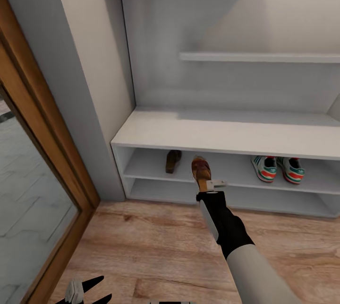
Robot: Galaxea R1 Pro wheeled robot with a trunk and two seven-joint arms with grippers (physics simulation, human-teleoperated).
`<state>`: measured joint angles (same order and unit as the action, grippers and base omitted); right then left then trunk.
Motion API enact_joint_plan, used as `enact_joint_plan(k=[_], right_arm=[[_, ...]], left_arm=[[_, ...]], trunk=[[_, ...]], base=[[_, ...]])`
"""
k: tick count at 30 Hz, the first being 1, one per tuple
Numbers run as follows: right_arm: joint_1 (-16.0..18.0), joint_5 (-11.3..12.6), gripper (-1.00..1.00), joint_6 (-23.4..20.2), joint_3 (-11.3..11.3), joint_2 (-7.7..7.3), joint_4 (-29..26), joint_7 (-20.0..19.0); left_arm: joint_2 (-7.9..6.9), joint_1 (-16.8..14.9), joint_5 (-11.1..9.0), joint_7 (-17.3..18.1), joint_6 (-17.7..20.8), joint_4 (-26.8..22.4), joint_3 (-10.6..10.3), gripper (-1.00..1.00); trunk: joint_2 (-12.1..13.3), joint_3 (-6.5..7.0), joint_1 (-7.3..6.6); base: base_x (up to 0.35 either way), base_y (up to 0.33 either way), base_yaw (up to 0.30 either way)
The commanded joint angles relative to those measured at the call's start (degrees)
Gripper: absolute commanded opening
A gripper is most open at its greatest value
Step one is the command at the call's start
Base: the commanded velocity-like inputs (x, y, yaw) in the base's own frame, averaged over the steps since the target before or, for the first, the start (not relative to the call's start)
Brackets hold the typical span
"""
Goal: Pick up the two gym shoes and the two sandals from the corridor floor and place them onto the hallstand (shoe rack) in the corridor, making sure they are on the rack and not on the floor. Arrange them so the two gym shoes are next to each other and the two sandals are next to each other.
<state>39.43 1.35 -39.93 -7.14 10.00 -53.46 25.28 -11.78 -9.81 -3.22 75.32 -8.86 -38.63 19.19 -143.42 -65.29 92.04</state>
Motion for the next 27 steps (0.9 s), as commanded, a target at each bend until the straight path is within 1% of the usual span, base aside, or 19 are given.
enact_joint_plan(k=[1, 4, 8, 10, 12, 14, 17, 25, 27], right_arm=[[0.0, 0.3, -1.00, -0.2, -0.1, 0.00, 0.0, 0.5], [0.0, 0.3, -1.00, -0.2, -0.1, 0.00, 0.2, 0.5], [0.0, 0.3, -1.00, -0.2, 0.0, 0.00, 0.2, 0.5], [0.0, 0.3, -1.00, -0.2, 0.0, 0.00, 0.2, 0.5], [0.0, 0.3, -1.00, -0.2, 0.0, 0.00, 0.2, 0.5], [0.0, 0.3, -1.00, -0.2, 0.0, 0.00, 0.2, 0.5], [0.0, 0.3, -1.00, -0.2, 0.0, 0.00, 0.2, 0.5], [0.0, 0.3, -1.00, -0.2, 0.0, 0.00, 0.2, 0.5], [0.0, 0.3, -1.00, -0.2, 0.0, 0.00, 0.2, 0.5]], left_arm=[[0.00, 0.0, -0.1, 0.1, -0.5, 0.0, 0.0, 1.00], [0.00, 0.0, 0.0, 0.1, -0.5, 0.1, 0.0, 1.00], [0.01, 0.0, 0.0, -0.2, -0.6, -0.1, -0.2, 1.00], [0.01, 0.0, 0.0, -0.2, -0.6, -0.2, -0.8, 1.00], [-0.04, 0.0, 0.1, -0.2, -0.5, -0.4, -2.0, 1.00], [-0.07, 0.0, 0.1, -0.3, -0.3, -0.4, -2.8, 1.00], [-0.08, 0.0, 0.1, -0.3, -0.2, -0.5, -3.2, 1.00], [-0.09, 0.0, 0.1, -0.4, -0.2, -0.3, -3.3, 1.00], [-0.09, 0.0, 0.1, -0.5, -0.2, -0.3, -3.3, 1.00]], trunk=[[0.0, -0.05, 0.02], [0.0, -0.05, 0.02], [0.0, -0.05, 0.02], [0.0, -0.05, 0.02], [0.0, -0.05, 0.02], [0.0, -0.53, 0.07], [-0.1, -1.39, 0.15], [-0.2, -3.86, 0.36], [-0.2, -4.04, 0.36]], base=[[0.322, 0.000, 0.000], [0.280, 0.000, 0.000], [0.072, 0.000, 0.000], [0.019, 0.000, 0.000], [0.009, 0.000, 0.000], [0.004, 0.000, 0.000], [0.001, 0.000, 0.000], [0.000, 0.000, 0.000], [0.000, 0.000, 0.000]])
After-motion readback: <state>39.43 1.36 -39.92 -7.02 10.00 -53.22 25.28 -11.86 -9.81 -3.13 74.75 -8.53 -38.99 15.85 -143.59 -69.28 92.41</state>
